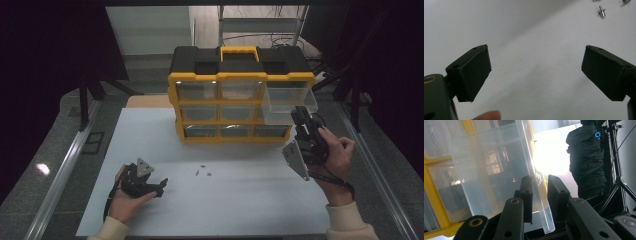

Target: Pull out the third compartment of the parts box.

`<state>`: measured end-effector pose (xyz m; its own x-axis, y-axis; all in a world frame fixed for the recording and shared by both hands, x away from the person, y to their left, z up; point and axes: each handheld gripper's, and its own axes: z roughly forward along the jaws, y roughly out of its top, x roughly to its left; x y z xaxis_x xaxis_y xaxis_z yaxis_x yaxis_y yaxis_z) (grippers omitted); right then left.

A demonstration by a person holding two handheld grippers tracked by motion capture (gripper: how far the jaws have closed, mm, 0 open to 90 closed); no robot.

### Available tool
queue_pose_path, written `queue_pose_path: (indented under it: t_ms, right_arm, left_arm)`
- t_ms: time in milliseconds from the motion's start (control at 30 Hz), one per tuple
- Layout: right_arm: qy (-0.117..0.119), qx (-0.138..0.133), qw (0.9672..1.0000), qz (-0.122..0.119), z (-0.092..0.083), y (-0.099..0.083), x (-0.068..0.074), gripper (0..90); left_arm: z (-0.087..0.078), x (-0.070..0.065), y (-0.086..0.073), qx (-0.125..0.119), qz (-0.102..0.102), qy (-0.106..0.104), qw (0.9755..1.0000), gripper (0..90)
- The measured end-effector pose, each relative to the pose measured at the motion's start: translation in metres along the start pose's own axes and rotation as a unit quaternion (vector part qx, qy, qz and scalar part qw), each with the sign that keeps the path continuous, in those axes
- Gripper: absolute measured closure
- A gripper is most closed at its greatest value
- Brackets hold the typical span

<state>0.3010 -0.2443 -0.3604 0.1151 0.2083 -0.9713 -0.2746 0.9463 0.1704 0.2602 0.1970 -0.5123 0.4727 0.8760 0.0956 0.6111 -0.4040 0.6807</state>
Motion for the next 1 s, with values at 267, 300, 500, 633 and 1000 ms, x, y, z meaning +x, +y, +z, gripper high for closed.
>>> queue_pose_path:
  t_ms: [267, 300, 500, 633, 1000]
  right_arm:
    - [0.002, 0.003, 1.0000, 0.006, 0.001, 0.001, -0.001, 71.6]
    - [-0.001, 0.002, 1.0000, 0.007, 0.001, 0.000, -0.002, 69.5]
    - [-0.001, -0.001, 0.9995, 0.032, -0.002, 0.000, -0.006, 50.5]
    - [0.011, -0.016, 0.9982, 0.057, -0.007, 0.003, -0.007, 45.2]
    - [0.044, -0.028, 0.9923, 0.112, -0.018, 0.003, -0.007, 28.9]
  left_arm:
    - [0.000, 0.000, 0.000, -0.001, -0.001, 0.000, 1.0000, 9.6]
    - [0.000, 0.000, 0.000, -0.001, -0.001, 0.000, 1.0000, 9.6]
    - [0.000, 0.000, 0.000, 0.000, 0.000, 0.000, 1.0000, 9.6]
    - [0.001, -0.001, 0.000, 0.002, 0.000, 0.001, 1.0000, 9.7]
    - [-0.001, 0.000, -0.001, 0.002, 0.001, 0.003, 1.0000, 9.6]
